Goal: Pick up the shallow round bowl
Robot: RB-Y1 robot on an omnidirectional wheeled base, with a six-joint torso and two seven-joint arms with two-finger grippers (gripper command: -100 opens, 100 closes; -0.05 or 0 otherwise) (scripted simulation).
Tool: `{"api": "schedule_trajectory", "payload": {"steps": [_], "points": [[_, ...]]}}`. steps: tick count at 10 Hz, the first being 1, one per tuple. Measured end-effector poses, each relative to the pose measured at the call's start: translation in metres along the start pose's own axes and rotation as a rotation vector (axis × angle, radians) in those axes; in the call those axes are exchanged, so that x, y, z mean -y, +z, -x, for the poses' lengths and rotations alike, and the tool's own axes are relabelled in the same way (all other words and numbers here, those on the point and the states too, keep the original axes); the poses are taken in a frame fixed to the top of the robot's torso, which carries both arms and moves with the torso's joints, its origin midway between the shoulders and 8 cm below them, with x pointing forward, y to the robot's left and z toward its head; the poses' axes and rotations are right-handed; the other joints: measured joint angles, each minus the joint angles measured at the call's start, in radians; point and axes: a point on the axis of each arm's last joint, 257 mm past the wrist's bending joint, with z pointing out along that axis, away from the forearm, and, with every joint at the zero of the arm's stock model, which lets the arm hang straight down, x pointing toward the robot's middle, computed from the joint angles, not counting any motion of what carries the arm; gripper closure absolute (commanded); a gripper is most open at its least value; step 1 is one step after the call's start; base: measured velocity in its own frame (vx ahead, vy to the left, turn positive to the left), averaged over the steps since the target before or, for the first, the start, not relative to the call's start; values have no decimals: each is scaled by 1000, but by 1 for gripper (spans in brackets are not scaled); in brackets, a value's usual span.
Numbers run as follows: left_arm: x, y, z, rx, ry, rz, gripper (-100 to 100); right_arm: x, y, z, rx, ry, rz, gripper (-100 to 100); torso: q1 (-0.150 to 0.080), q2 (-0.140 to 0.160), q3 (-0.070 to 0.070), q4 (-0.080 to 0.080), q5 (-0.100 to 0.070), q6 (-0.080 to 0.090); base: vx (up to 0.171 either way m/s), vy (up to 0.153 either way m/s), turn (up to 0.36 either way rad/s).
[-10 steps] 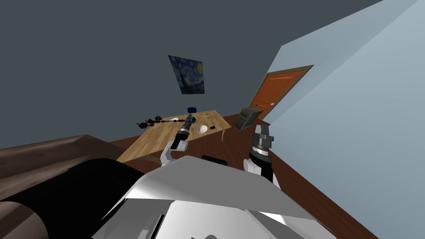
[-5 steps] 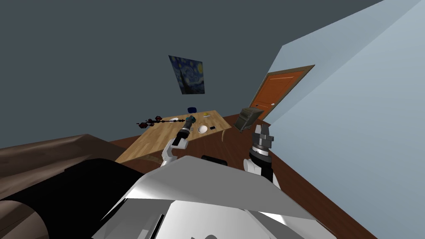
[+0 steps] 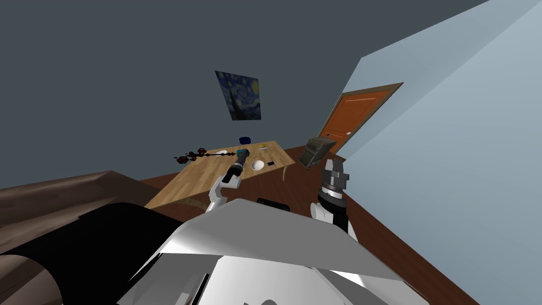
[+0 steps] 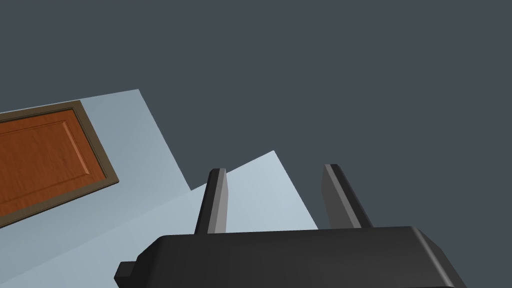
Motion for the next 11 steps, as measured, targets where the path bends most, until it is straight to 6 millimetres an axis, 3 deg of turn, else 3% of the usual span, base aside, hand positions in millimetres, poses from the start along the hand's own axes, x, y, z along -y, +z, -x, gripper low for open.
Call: {"api": "schedule_trajectory", "payload": {"steps": [6, 11], "points": [[-52, 15, -11, -31, 2, 175, -100, 0, 0, 0, 0, 0, 0, 0, 0, 1, 0, 0, 0, 0, 13, -13, 11], [-93, 16, -22, -61, 2, 327, -100, 0, 0, 0, 0, 0, 0, 0, 0, 0, 0, 0, 0, 0, 14, -14, 11]]}}
